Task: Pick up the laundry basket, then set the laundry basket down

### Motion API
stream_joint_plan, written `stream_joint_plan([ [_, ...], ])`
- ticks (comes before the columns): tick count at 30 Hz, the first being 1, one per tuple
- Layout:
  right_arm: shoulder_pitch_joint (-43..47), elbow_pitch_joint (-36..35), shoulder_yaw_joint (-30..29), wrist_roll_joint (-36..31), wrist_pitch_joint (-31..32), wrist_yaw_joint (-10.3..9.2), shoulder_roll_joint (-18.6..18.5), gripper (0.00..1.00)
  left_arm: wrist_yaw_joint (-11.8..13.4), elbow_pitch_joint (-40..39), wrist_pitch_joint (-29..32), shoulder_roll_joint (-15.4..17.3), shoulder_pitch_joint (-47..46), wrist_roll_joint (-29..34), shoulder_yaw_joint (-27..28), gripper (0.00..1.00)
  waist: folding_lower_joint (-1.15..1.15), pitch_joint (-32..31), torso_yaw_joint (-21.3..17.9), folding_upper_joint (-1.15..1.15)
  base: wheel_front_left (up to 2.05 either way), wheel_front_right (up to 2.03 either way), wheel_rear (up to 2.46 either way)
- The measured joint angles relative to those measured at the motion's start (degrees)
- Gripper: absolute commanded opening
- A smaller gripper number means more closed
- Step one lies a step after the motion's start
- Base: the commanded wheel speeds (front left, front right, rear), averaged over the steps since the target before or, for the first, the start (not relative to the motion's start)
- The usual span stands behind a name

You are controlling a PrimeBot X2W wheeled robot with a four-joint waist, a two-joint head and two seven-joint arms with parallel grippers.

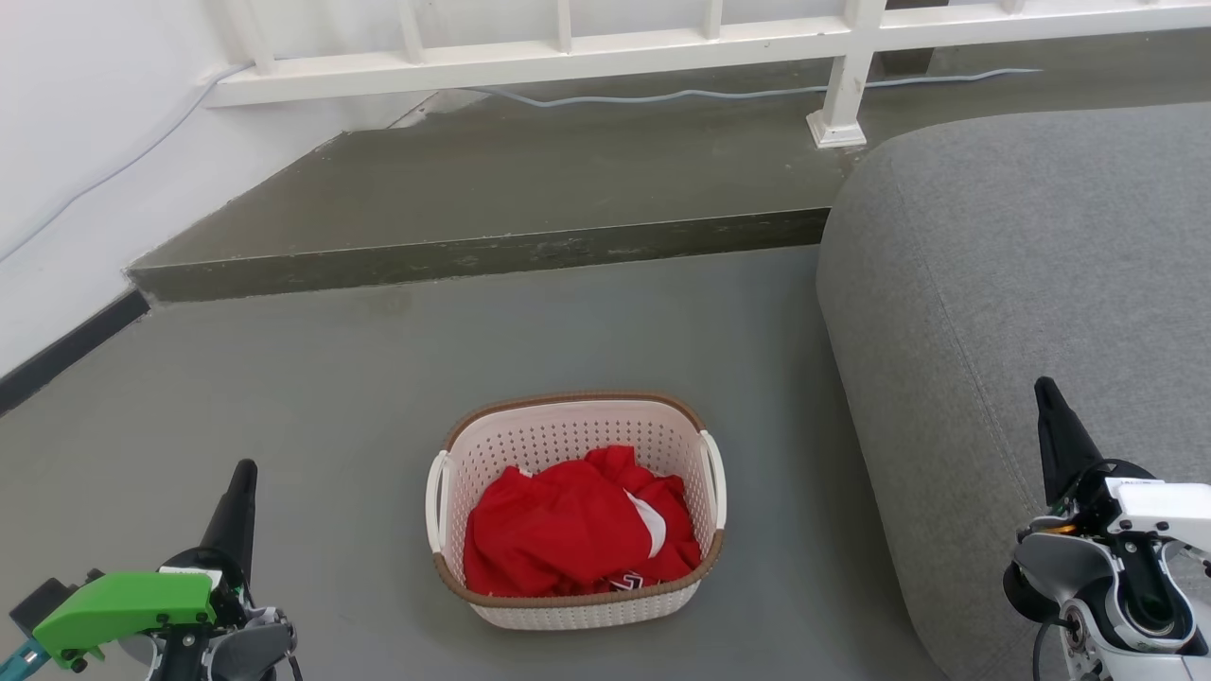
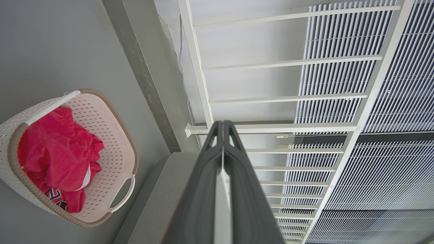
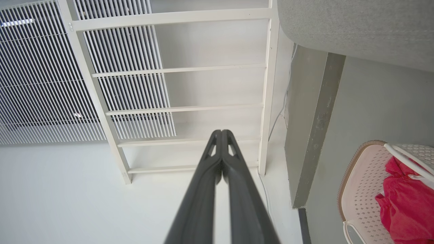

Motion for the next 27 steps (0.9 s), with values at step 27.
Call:
stream_joint_plan([
  [27, -0.19, 0.02, -0.26, -0.02, 0.02, 0.15, 0.18, 0.0, 0.0, -0.01, 0.0, -0.02, 0.0, 0.0, 0.04, 0.0, 0.0, 0.0, -0.01, 0.0, 0.0, 0.0, 0.0],
])
